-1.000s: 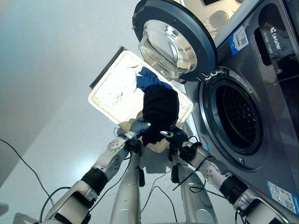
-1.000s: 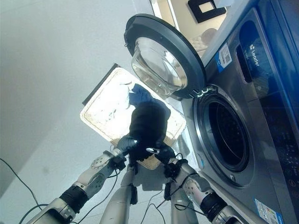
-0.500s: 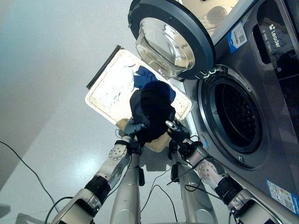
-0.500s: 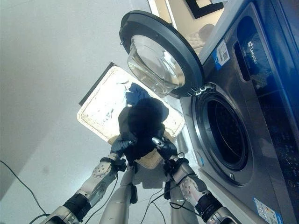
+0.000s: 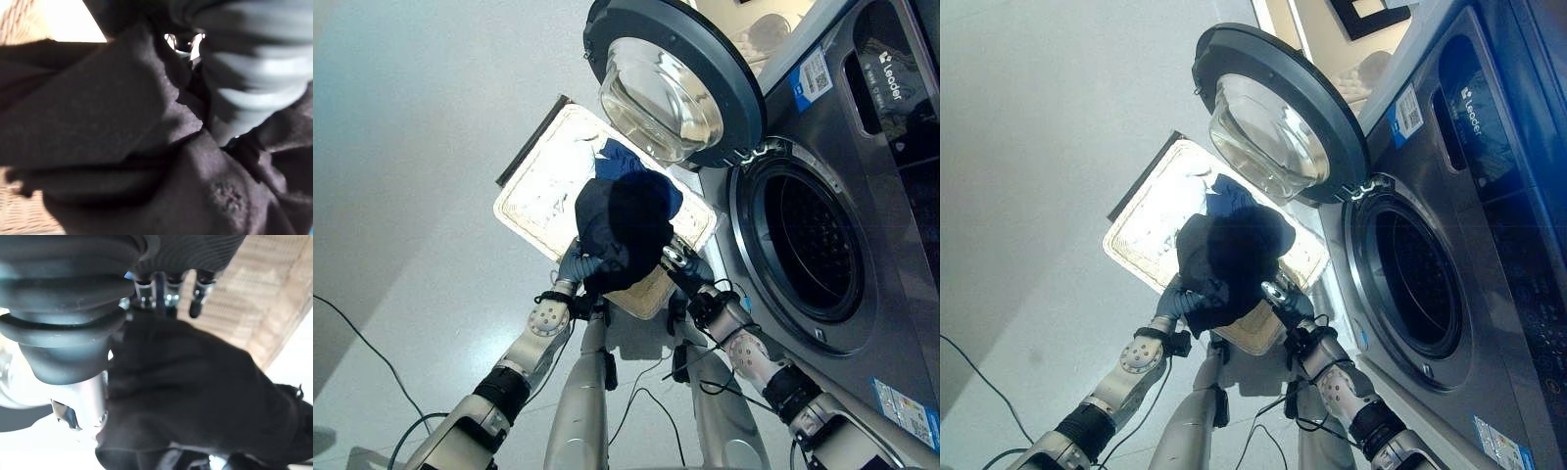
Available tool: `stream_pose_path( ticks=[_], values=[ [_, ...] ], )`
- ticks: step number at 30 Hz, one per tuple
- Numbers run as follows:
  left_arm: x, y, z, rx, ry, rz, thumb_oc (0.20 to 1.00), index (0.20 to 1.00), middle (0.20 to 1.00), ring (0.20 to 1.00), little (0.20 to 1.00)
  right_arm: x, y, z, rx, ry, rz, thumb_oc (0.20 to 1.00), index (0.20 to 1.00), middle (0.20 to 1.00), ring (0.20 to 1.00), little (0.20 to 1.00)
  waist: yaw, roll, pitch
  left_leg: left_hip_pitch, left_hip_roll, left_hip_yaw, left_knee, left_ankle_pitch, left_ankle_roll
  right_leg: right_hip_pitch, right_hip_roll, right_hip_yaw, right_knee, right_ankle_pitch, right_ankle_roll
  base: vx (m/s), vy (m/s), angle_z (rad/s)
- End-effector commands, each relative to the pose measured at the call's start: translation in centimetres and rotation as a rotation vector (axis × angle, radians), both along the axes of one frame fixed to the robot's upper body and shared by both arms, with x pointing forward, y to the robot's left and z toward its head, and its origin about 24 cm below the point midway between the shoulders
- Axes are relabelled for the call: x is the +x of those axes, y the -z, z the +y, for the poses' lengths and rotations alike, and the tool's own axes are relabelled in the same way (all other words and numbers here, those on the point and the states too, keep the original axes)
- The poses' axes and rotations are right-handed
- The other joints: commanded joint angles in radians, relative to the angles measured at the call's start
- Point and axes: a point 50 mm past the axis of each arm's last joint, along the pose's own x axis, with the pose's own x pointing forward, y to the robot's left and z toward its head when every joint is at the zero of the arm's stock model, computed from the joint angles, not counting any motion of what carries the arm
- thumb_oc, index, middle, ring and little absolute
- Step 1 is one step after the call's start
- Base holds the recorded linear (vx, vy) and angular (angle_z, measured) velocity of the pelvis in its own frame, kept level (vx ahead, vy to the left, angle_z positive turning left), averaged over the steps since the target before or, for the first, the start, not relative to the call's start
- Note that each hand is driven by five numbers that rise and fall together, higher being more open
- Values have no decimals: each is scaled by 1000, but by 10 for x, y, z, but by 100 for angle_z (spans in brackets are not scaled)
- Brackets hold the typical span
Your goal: Put the clothes into the washing machine.
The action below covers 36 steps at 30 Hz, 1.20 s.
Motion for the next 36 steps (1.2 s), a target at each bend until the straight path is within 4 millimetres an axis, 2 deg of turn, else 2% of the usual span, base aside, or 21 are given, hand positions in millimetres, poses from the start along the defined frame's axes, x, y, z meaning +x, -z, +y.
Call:
stream_pose_path(
  ticks=[1,8,12,16,21,24,28,29,30,31,36],
  values=[
    [-4,-13,-24,48,213,-42,200,200,200,200,200,4,-24,5,21,-43,-97,1000,1000,1000,1000,1000,3,-14,0,33,-70,68,30,-100,-16,37,-19,-39,-102,82,85,0,0,0],
    [-4,-7,-37,173,409,68,200,200,200,200,200,5,-19,9,-103,-124,-72,1000,1000,1000,1000,1000,-6,-13,0,33,-69,73,28,-97,-16,36,-17,-33,-103,85,87,0,0,0],
    [-4,-6,-44,202,521,122,200,200,200,200,200,4,-10,12,-185,-208,-34,1000,1000,1000,1000,1000,-13,-13,0,39,-65,85,24,-97,-19,39,-17,-33,-108,86,90,0,0,0],
    [-4,-5,-49,223,570,151,200,200,200,200,200,3,-4,14,-220,-263,-11,1000,1000,1000,1000,1000,-14,-14,0,36,-65,86,24,-95,-20,38,-17,-32,-110,88,90,0,0,0],
    [-1,-3,-52,339,592,160,200,200,200,200,200,-1,4,20,-306,-392,35,1000,1000,1000,1000,1000,-17,-22,0,25,-66,83,24,-90,-22,27,-13,-24,-110,91,90,0,0,0],
    [1,-5,-51,394,623,166,200,200,200,200,200,-6,7,22,-279,-482,60,1000,1000,1000,1000,1000,-17,-27,0,20,-64,82,19,-85,-23,21,-13,-21,-112,94,92,3,-21,0],
    [-1,-4,-55,425,686,191,200,200,200,200,200,-7,4,25,-219,-508,64,1000,1000,1000,1000,1000,-18,-30,0,13,-64,83,19,-82,-25,15,-13,-22,-117,100,93,4,-17,0],
    [-3,-4,-59,429,744,221,200,200,200,200,200,-7,1,28,-162,-508,65,398,398,398,398,398,-20,-32,0,10,-63,83,19,-81,-27,11,-13,-22,-120,103,95,16,-33,0],
    [-4,-4,-61,430,767,232,200,200,200,200,200,-7,0,28,-149,-500,62,250,250,250,250,250,-22,-32,0,8,-63,84,18,-80,-27,9,-13,-21,-123,105,96,0,0,0],
    [-5,-3,-62,431,781,240,200,200,200,200,200,-6,-1,28,-144,-491,57,200,200,200,200,200,-22,-32,0,7,-63,84,17,-80,-28,8,-12,-21,-124,106,96,0,0,0],
    [-15,7,-70,451,904,370,200,200,200,200,200,-3,-5,30,-122,-407,20,200,200,200,200,200,-37,-29,0,-9,-66,84,12,-74,-28,-10,-8,-11,-140,121,95,0,0,0]
  ],
)
